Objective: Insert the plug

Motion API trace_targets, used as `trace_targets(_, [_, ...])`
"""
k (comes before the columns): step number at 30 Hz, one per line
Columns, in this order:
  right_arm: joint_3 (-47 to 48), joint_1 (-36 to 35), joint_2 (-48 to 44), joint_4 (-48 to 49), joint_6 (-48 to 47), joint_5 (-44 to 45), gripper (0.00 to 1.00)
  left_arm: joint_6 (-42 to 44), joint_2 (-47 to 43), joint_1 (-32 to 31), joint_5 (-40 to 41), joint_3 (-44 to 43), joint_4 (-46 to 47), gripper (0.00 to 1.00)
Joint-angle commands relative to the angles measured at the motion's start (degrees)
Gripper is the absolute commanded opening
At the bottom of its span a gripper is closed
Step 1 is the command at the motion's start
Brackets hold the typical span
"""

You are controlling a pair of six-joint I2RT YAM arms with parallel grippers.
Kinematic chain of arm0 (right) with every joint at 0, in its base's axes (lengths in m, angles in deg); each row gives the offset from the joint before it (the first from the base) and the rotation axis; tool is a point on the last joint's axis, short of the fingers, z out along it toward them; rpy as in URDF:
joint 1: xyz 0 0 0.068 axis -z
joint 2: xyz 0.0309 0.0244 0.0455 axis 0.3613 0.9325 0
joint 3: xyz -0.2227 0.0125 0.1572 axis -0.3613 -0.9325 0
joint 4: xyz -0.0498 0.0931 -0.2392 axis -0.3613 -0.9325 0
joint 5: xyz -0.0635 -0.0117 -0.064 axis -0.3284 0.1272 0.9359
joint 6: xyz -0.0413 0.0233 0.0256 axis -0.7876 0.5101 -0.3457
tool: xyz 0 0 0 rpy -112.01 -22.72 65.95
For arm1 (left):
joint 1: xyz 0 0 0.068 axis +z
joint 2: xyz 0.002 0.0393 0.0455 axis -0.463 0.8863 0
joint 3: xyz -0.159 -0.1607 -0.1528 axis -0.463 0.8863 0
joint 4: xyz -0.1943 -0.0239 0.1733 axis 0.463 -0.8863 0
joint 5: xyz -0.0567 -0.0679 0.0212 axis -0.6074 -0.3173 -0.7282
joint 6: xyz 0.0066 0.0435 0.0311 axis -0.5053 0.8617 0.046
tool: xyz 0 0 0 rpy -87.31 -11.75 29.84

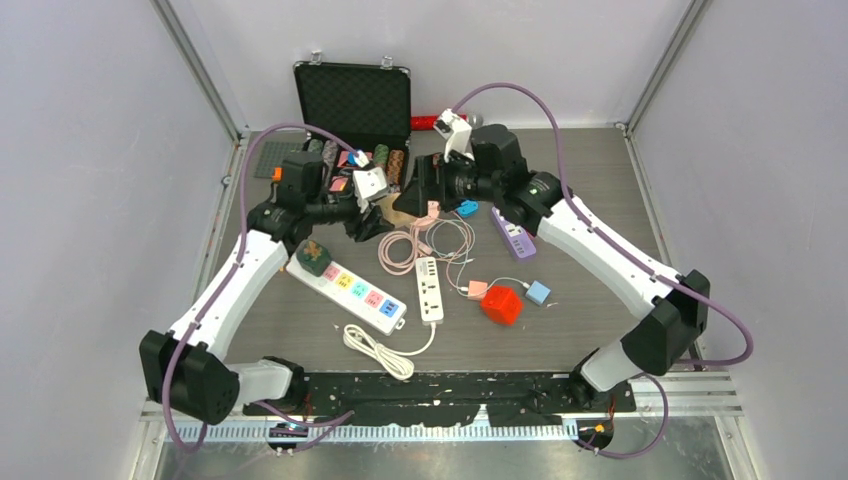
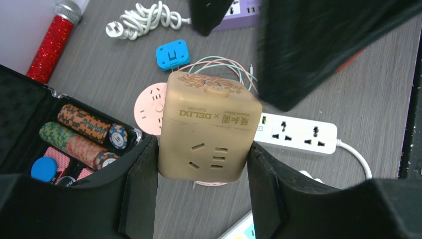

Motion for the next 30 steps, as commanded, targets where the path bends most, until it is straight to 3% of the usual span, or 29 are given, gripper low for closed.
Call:
trace_targets(1, [6.1, -0.9, 3.8, -4.2, -1.1, 4.5, 0.97, -1.7, -4.7, -0.8, 0.6, 2.7, 9.0, 0.0])
trace_targets(12, [14.4, -2.3, 11.1, -10.9, -2.6, 1.6, 0.96, -6.3, -7.0, -0.9, 3.1, 6.7, 19.3, 0.0])
trace_targets(17, [13.5, -2.4, 10.5, -9.2, -1.7, 1.2, 0.76, -6.9, -7.6, -0.9, 4.4, 7.7, 20.9, 0.0])
trace_targets(19, [13.5, -2.4, 10.5, -8.6, -1.4, 0.8, 0.62, -7.1, -8.0, -0.9, 4.9, 8.1, 21.5, 0.01])
trace_targets(20, [13.5, -2.4, 10.5, -8.5, -1.2, 0.6, 0.48, -8.2, -8.2, -0.9, 5.6, 8.5, 22.3, 0.04])
trace_targets(21, [13.4, -2.4, 10.5, -8.1, -1.1, 0.5, 0.41, -9.1, -8.3, -0.9, 6.0, 8.7, 22.8, 0.06])
trace_targets(22, [13.4, -2.4, 10.4, -7.9, -0.8, 0.6, 0.28, -10.7, -8.4, -0.9, 6.9, 8.8, 23.3, 0.15])
trace_targets(24, [13.1, -2.5, 10.2, -6.8, -0.4, 1.1, 0.17, -13.5, -8.4, -0.9, 9.0, 8.7, 24.0, 0.42])
trace_targets(28, [12.7, -2.5, 9.6, -4.6, -0.3, 2.6, 0.06, -15.9, -9.8, -0.9, 14.8, 9.4, 23.1, 0.86])
trace_targets(30, [13.0, -2.5, 9.6, -4.1, -1.3, 3.9, 0.05, -15.9, -11.7, -0.8, 18.0, 9.9, 21.3, 0.98])
